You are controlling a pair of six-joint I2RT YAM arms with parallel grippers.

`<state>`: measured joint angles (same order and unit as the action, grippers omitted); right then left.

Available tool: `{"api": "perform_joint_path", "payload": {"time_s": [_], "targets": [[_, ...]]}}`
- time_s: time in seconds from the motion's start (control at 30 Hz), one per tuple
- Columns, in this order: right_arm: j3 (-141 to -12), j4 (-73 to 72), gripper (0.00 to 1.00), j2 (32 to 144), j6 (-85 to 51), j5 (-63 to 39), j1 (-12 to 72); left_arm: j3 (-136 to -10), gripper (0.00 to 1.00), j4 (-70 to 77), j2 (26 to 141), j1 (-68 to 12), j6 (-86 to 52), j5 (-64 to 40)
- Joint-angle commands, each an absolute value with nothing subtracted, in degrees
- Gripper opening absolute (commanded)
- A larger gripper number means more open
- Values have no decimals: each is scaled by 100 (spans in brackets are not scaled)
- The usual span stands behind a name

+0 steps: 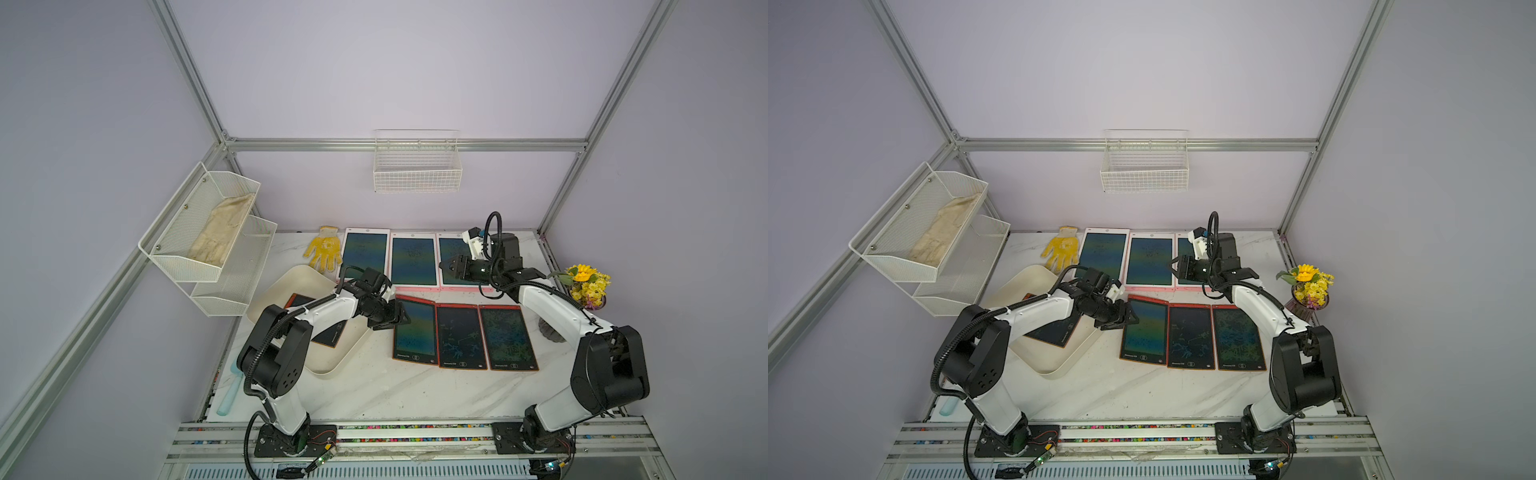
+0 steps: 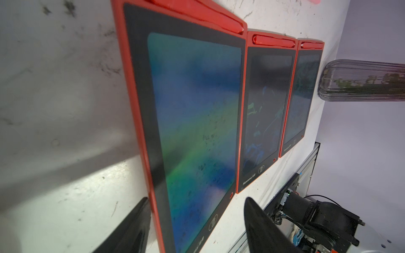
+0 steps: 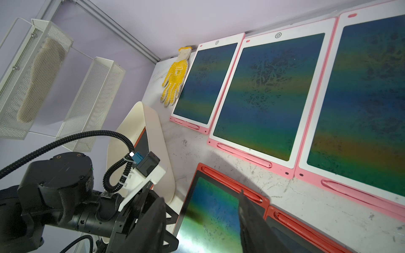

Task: Take out the writing tablet from the storage box
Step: Place the writing tablet at the center of the board.

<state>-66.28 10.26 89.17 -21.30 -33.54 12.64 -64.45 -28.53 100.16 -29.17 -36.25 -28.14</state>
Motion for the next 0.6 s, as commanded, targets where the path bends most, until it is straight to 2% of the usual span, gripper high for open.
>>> {"api": "perform_joint_path", "payload": {"time_s": [0.0, 0.13, 0.37, 0.57], "targets": [[-6592, 956, 55, 8982, -2004, -3421, 1286, -6663, 67, -3632, 10068, -2845, -3549, -2231], [-6608, 944, 61, 9007, -2030, -3296, 1288, -6690, 67, -3715, 10056, -2846, -3547, -2195], [-6722, 925, 61, 9164, -1987, -3231, 1366, -6668, 67, -3761, 9655, -2856, -3508, -2365], [-7344, 1192, 59, 9764, -1777, -2863, 2085, -6505, 69, -3910, 8656, -2874, -3643, -2192]]}}
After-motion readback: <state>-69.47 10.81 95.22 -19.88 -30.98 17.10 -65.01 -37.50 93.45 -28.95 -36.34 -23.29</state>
